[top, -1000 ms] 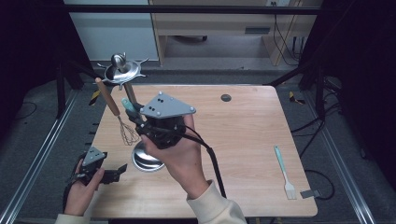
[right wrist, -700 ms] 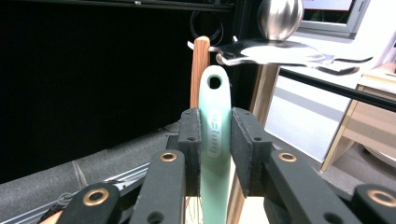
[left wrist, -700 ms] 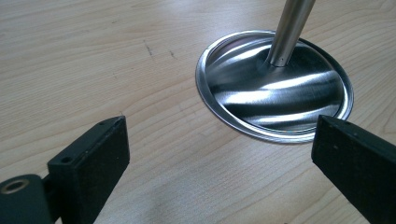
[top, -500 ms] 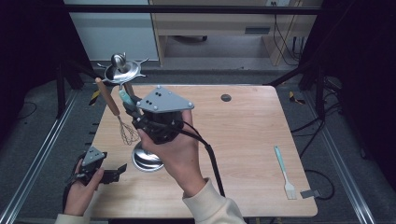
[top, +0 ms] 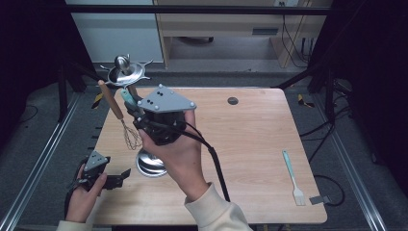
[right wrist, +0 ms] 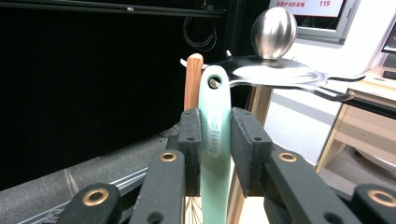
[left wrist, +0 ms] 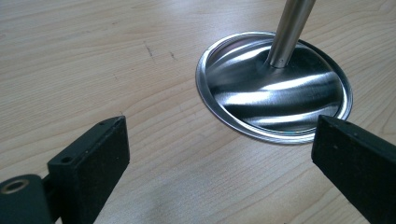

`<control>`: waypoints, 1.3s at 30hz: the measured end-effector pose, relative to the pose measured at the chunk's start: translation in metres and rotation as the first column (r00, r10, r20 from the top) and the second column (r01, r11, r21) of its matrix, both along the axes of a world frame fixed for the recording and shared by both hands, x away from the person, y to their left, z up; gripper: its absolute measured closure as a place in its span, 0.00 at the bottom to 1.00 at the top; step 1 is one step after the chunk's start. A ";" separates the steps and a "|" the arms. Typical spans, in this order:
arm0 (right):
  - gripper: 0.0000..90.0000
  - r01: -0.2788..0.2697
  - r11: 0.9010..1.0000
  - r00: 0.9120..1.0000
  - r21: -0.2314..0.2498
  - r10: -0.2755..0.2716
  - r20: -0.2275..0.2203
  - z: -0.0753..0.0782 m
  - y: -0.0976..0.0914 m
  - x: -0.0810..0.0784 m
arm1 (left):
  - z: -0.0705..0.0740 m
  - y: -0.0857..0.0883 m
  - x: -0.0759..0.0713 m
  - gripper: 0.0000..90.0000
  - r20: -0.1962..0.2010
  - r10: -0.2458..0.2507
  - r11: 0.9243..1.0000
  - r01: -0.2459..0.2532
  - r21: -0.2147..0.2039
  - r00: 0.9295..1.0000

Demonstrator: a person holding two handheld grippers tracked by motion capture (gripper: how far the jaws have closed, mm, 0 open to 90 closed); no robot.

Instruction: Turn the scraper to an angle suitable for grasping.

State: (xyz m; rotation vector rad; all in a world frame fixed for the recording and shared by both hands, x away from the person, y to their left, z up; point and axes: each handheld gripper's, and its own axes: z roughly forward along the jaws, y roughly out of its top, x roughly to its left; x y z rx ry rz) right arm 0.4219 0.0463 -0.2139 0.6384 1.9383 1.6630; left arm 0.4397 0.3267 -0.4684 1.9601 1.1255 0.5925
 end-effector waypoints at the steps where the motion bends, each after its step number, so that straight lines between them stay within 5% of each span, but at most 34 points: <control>1: 0.83 -0.001 1.000 1.000 -0.001 0.001 -0.002 0.000 0.001 0.000 | 0.000 0.000 0.000 0.04 0.000 0.000 1.000 0.000 0.000 1.000; 39: 0.83 0.073 0.995 0.997 -0.071 -0.072 0.022 0.002 0.011 -0.003 | 0.001 0.000 0.000 0.04 -0.001 -0.004 1.000 0.004 -0.004 1.000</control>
